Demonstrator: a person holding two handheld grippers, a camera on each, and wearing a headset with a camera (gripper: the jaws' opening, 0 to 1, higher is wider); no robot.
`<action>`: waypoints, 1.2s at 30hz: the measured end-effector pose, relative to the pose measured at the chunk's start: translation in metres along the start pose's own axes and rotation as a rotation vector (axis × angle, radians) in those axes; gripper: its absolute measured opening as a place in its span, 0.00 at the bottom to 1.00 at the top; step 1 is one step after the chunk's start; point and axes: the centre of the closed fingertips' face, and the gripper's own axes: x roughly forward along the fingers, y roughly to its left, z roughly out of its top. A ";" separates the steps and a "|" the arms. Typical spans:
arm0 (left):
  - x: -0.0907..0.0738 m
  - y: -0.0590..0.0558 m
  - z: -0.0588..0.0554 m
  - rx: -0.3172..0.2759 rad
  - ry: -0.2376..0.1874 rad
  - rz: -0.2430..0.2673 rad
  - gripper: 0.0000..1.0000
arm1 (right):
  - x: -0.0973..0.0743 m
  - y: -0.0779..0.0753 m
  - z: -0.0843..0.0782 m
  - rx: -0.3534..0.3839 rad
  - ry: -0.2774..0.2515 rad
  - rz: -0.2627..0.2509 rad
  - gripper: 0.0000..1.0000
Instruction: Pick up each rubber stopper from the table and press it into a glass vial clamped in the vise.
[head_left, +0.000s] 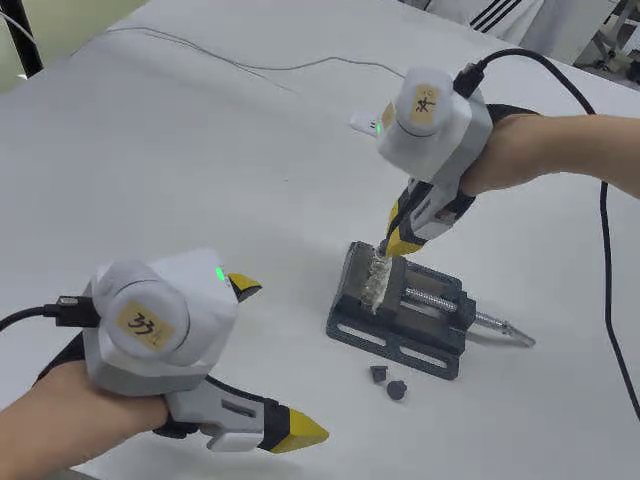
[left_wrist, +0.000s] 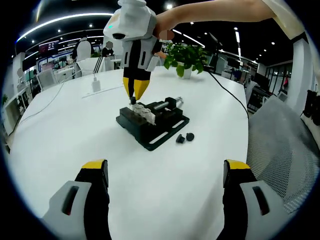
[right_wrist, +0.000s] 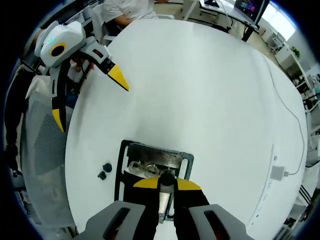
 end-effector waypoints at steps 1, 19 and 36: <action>0.000 0.000 0.000 0.000 0.000 -0.001 0.95 | 0.000 0.000 0.000 0.016 -0.003 -0.001 0.04; 0.003 -0.002 -0.002 0.000 0.000 -0.014 0.94 | 0.001 0.000 0.004 0.137 -0.016 0.002 0.05; 0.002 -0.002 -0.007 -0.010 0.010 -0.014 0.94 | 0.003 -0.002 0.002 0.037 -0.038 0.004 0.07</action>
